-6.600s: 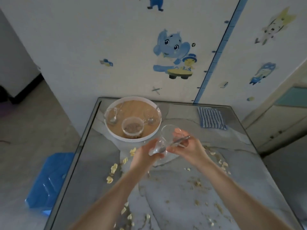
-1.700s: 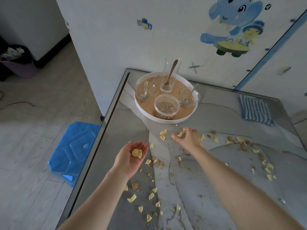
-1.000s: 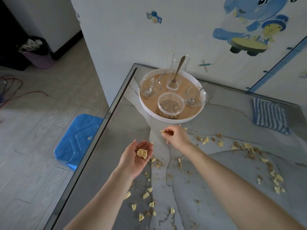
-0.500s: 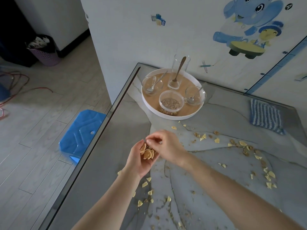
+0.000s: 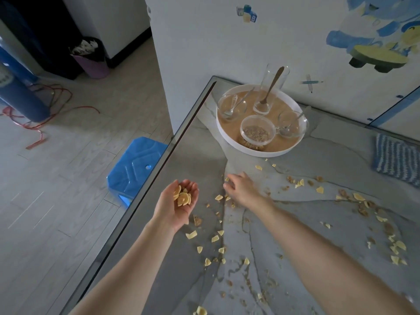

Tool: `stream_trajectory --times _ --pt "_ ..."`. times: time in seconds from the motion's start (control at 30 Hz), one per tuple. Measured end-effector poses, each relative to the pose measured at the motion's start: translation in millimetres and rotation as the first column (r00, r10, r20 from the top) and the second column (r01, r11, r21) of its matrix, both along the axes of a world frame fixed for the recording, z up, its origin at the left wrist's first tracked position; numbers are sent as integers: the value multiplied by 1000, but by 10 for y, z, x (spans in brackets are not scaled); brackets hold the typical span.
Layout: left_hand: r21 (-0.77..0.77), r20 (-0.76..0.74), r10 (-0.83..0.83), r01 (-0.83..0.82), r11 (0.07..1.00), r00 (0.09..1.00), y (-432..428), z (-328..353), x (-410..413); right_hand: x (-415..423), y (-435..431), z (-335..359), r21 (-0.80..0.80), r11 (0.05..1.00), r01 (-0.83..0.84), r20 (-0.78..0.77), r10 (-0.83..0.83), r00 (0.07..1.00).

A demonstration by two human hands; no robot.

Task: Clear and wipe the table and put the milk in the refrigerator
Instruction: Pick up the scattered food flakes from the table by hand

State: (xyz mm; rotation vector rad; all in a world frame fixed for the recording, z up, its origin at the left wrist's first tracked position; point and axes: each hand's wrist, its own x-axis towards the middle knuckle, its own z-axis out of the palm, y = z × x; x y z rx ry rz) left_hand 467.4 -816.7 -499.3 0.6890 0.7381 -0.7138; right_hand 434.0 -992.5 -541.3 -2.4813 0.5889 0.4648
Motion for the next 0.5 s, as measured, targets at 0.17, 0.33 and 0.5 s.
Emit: stream_trajectory --times 0.17,0.33,0.5 --pt "-17 42 62 -61 998 997 139 28 61 -130 416 -78 95 992 -86 42 83 996" --pt "-48 67 78 -74 996 995 238 74 86 -226 793 -35 183 957 -224 57 218 974" --pt "-55 102 75 -70 996 992 352 85 36 -316 951 64 109 858 -502 33 502 864"
